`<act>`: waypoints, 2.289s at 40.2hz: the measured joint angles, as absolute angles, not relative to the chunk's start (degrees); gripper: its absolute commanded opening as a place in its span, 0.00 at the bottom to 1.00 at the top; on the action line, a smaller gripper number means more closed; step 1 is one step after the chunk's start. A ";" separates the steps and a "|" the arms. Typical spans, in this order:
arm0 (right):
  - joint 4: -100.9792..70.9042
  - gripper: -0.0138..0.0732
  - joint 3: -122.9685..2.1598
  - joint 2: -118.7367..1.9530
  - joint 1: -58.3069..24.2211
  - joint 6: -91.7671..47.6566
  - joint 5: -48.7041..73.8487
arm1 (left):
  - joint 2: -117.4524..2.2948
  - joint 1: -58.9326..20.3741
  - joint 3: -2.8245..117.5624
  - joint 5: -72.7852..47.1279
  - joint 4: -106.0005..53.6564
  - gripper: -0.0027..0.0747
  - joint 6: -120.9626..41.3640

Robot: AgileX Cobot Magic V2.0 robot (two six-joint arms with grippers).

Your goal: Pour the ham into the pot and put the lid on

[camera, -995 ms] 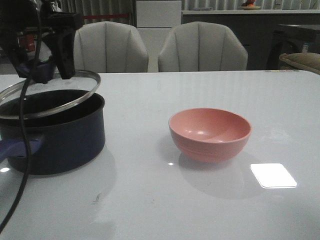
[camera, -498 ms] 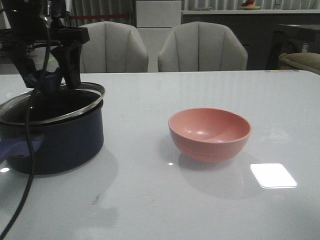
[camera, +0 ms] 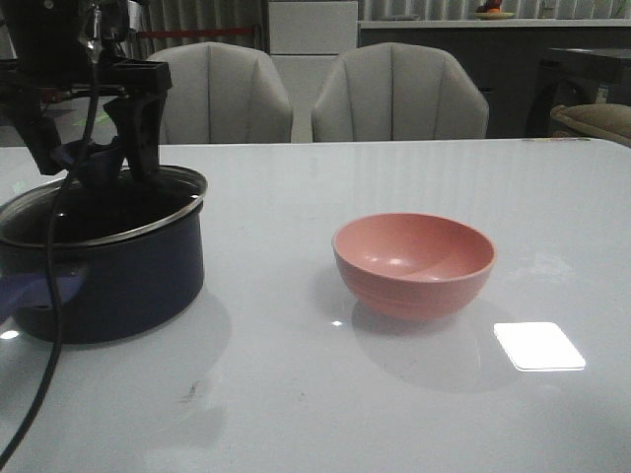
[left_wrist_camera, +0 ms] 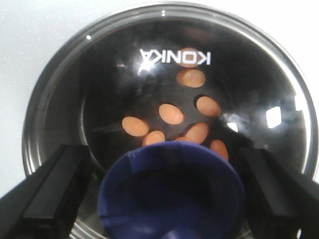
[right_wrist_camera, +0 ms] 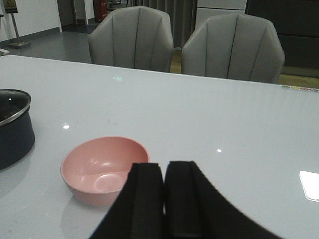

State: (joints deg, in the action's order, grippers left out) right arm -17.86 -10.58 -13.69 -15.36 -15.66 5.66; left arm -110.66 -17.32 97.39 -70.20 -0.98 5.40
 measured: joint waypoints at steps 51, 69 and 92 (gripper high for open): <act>-17.86 0.33 -10.58 -13.69 -15.36 -15.66 5.66 | -105.15 -17.32 98.27 -70.95 -3.69 0.79 4.82; -17.86 0.33 -10.58 -13.69 -15.36 -15.66 5.66 | -80.98 -17.32 88.62 -66.33 -3.93 0.79 2.25; -17.86 0.33 -10.58 -13.69 -15.36 -15.66 5.66 | -35.73 -17.32 51.42 -42.36 -3.93 0.79 2.03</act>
